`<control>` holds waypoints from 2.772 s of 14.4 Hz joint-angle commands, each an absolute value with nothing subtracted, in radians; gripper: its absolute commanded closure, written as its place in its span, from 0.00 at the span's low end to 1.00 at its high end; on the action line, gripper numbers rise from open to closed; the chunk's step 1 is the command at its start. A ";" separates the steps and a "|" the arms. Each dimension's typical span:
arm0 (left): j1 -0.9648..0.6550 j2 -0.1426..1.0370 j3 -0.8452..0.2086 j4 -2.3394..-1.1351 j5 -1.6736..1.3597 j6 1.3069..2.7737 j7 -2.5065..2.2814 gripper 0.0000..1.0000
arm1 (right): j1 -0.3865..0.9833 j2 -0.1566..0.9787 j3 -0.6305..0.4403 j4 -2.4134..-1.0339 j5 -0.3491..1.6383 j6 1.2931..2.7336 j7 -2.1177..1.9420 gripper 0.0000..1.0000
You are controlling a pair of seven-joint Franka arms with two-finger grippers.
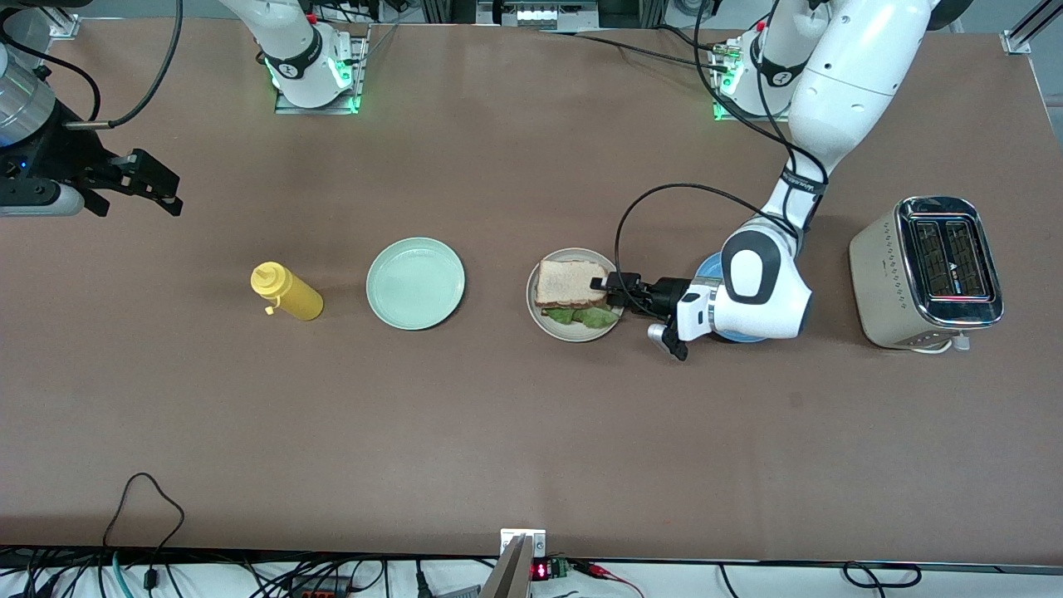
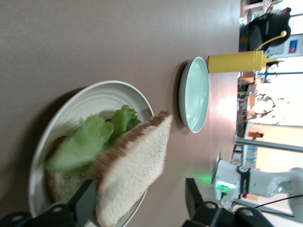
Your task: Make sandwich in beige plate with both arms
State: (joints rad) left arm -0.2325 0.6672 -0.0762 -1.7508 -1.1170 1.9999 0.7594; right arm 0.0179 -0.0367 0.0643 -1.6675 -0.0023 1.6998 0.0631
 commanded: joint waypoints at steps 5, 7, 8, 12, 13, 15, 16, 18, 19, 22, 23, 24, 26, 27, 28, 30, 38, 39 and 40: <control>-0.219 0.509 -0.063 -1.753 -0.837 1.988 0.636 0.00 | 0.014 -0.055 0.072 -1.675 -0.006 1.689 0.067 0.00; -0.219 0.471 -0.063 -1.747 -0.680 1.982 0.531 0.00 | 0.014 -0.055 0.072 -1.675 -0.006 1.689 0.067 0.00; -0.219 0.451 -0.063 -1.746 -0.620 1.952 0.488 0.00 | 0.014 -0.055 0.072 -1.675 -0.006 1.690 0.067 0.00; -0.203 0.414 -0.063 -1.669 -0.387 1.817 0.379 0.00 | 0.014 -0.055 0.072 -1.675 -0.006 1.690 0.067 0.00; -0.192 0.408 -0.063 -1.636 -0.323 1.768 0.344 0.00 | 0.014 -0.055 0.072 -1.675 -0.006 1.690 0.066 0.00; -0.187 0.408 -0.064 -1.553 -0.247 1.666 0.295 0.00 | 0.014 -0.055 0.072 -1.675 -0.006 1.689 0.066 0.00; -0.187 0.408 -0.063 -1.505 -0.218 1.605 0.290 0.00 | 0.014 -0.055 0.072 -1.675 -0.006 1.689 0.066 0.00; -0.164 0.408 -0.061 -1.415 -0.131 1.495 0.291 0.00 | 0.012 -0.052 0.071 -1.669 -0.003 1.690 0.051 0.00; -0.150 0.408 -0.061 -1.373 -0.109 1.458 0.291 0.00 | 0.009 -0.048 0.071 -1.658 -0.002 1.689 0.051 0.00; -0.118 0.408 -0.052 -1.281 -0.074 1.340 0.293 0.00 | 0.012 -0.043 0.071 -1.652 -0.009 1.690 0.055 0.00; -0.117 0.413 -0.052 -1.247 -0.042 1.298 0.298 0.00 | 0.009 -0.041 0.071 -1.646 -0.009 1.689 0.054 0.00; -0.117 0.416 -0.051 -1.226 -0.025 1.281 0.296 0.00 | 0.009 -0.041 0.071 -1.643 -0.011 1.687 0.051 0.00; -0.114 0.403 -0.043 -1.227 -0.020 1.284 0.290 0.00 | 0.006 -0.031 0.069 -1.629 -0.003 1.684 0.046 0.00; -0.117 0.387 -0.017 -1.236 -0.021 1.288 0.288 0.00 | 0.005 -0.026 0.069 -1.617 -0.003 1.684 0.046 0.00; -0.126 0.361 0.041 -1.258 -0.025 1.295 0.282 0.00 | 0.003 -0.026 0.068 -1.612 -0.002 1.684 0.046 0.00; -0.115 0.263 0.066 -1.360 -0.022 1.377 0.192 0.00 | 0.005 -0.028 0.067 -1.612 -0.009 1.678 0.046 0.00; -0.025 -0.130 -0.003 -1.845 -0.014 1.695 0.058 0.00 | 0.005 -0.026 0.067 -1.612 -0.003 1.671 0.043 0.00; 0.001 -0.121 -0.023 -1.835 0.010 1.703 0.058 0.00 | 0.005 -0.026 0.067 -1.612 -0.002 1.671 0.043 0.00; 0.003 -0.117 -0.026 -1.830 0.017 1.703 0.064 0.00 | 0.005 -0.026 0.067 -1.612 -0.003 1.671 0.043 0.00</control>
